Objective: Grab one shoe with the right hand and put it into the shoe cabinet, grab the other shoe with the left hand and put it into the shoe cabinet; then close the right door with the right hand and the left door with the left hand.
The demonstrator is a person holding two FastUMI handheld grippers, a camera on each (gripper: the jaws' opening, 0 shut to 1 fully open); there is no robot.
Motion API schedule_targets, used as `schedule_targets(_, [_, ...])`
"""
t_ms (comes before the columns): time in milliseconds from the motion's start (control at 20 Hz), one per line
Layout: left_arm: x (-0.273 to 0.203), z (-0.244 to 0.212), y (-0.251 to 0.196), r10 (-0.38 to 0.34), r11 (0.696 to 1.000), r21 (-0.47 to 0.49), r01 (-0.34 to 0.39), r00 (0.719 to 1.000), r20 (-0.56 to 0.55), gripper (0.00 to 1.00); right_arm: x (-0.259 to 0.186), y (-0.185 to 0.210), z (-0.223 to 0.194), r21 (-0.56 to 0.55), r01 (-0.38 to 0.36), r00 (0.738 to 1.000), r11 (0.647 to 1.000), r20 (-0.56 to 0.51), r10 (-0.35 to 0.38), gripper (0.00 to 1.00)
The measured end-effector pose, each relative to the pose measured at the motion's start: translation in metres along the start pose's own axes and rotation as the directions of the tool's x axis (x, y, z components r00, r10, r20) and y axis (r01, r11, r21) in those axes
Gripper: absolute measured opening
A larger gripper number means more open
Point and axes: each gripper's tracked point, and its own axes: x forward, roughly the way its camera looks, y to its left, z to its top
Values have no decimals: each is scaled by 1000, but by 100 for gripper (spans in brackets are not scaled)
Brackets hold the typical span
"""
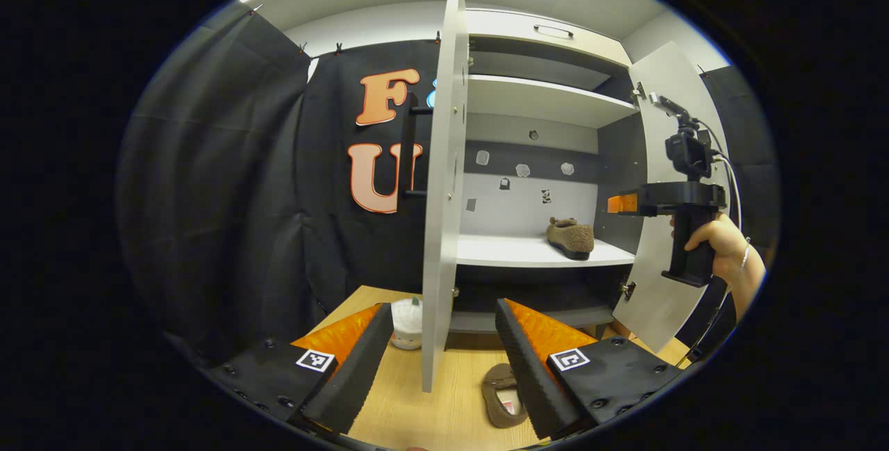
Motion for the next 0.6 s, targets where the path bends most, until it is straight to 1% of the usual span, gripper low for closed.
schedule_targets(100, [5,-12,-12,-23,1000,-7,23,999,-27,97,-30,-4,-4,-24,-2,1000,1000,14,2,89])
schedule_targets(200, [11,-29,-25,-49,999,-7,48,997,-61,96,-57,-9,-11,-41,-4,1000,999,28,5,92])
schedule_targets(250, [15,-40,-32,-62,998,-6,62,995,-84,97,-71,-12,-16,-39,-2,1000,999,30,3,92])
schedule_targets(300, [21,-53,-39,-73,997,-6,73,991,-113,94,-83,-13,-21,-34,-7,1000,999,28,7,92])
schedule_targets(350, [26,-67,-44,-82,997,-7,81,987,-139,97,-94,-14,-26,-27,-9,1000,1000,27,9,92])
schedule_targets(500, [44,-115,-56,-92,996,-25,88,969,-231,97,-125,-29,-39,-22,10,1000,1000,24,-10,92])
schedule_targets(550, [47,-133,-57,-97,995,-34,91,958,-271,99,-134,-36,-42,-30,24,999,999,28,-23,92])
schedule_targets(600, [52,-154,-59,-102,995,-43,94,944,-313,99,-142,-43,-44,-36,38,999,999,30,-37,92])
